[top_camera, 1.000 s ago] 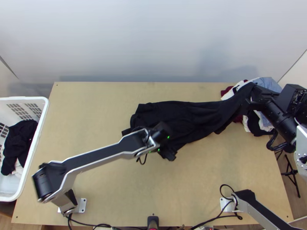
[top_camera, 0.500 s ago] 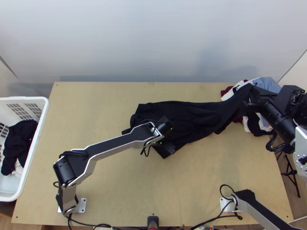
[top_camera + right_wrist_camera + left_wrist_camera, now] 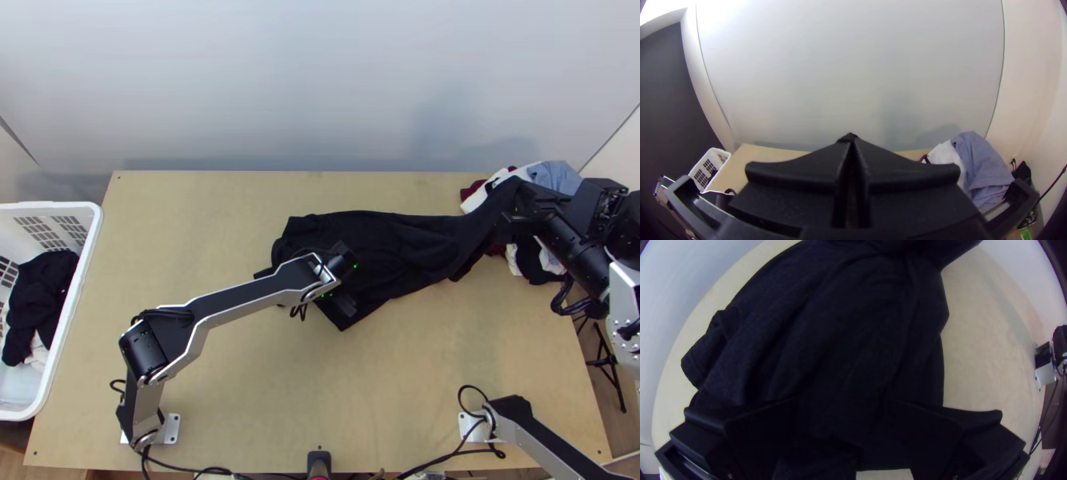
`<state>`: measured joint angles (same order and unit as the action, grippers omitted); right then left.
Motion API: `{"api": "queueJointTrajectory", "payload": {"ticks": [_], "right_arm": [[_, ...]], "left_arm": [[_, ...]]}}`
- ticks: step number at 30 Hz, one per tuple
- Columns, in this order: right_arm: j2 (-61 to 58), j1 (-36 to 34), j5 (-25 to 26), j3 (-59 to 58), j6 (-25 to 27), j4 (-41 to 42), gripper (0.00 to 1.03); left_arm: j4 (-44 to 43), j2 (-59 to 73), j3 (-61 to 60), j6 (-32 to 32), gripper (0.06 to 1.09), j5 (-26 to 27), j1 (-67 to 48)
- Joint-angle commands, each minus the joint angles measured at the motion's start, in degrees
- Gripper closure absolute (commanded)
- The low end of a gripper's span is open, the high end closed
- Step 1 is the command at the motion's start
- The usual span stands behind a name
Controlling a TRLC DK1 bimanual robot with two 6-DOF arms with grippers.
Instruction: Fold the t-shirt
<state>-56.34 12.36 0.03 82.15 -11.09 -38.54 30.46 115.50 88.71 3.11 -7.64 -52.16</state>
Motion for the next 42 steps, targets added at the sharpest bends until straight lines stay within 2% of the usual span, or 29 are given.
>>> {"api": "queueJointTrajectory", "payload": {"ticks": [1,3,5,6,9,24,29,36,42], "right_arm": [[-0.35,0.03,0.06,-0.67,0.28,0.93,0.99],[-0.35,-0.06,0.06,-0.94,0.46,1.54,0.99],[-0.44,-0.06,0.06,-1.03,0.63,1.81,0.99],[-0.44,0.03,0.06,-1.11,0.63,1.89,0.99],[-0.44,0.03,0.06,-1.73,0.55,2.25,0.99],[-0.62,0.03,0.06,-3.31,0.55,4.27,0.99],[-0.53,-0.41,0.14,-0.76,1.51,4.27,1.00],[-5.89,-10.69,0.14,12.25,3.45,4.27,1.00],[-14.33,-14.91,0.06,29.65,3.09,3.65,1.00]], "left_arm": [[-0.40,0.78,-0.90,-2.15,0.11,-1.50,-0.40],[-0.31,1.22,-0.64,-2.68,0.14,-1.94,-0.66],[-0.49,1.30,-0.55,-3.29,0.32,-1.94,-0.75],[-0.93,1.22,-0.38,-3.55,0.46,-1.94,-0.75],[-2.33,0.69,0.33,-4.26,1.03,-1.85,-0.13],[3.12,-3.88,4.37,-4.26,1.05,-1.77,3.91],[6.63,-9.68,10.70,-4.35,1.05,-1.85,6.90],[12.08,-16.98,26.08,-5.49,1.05,-2.03,15.16],[15.07,-22.51,36.27,-7.33,1.05,-4.58,21.75]]}}
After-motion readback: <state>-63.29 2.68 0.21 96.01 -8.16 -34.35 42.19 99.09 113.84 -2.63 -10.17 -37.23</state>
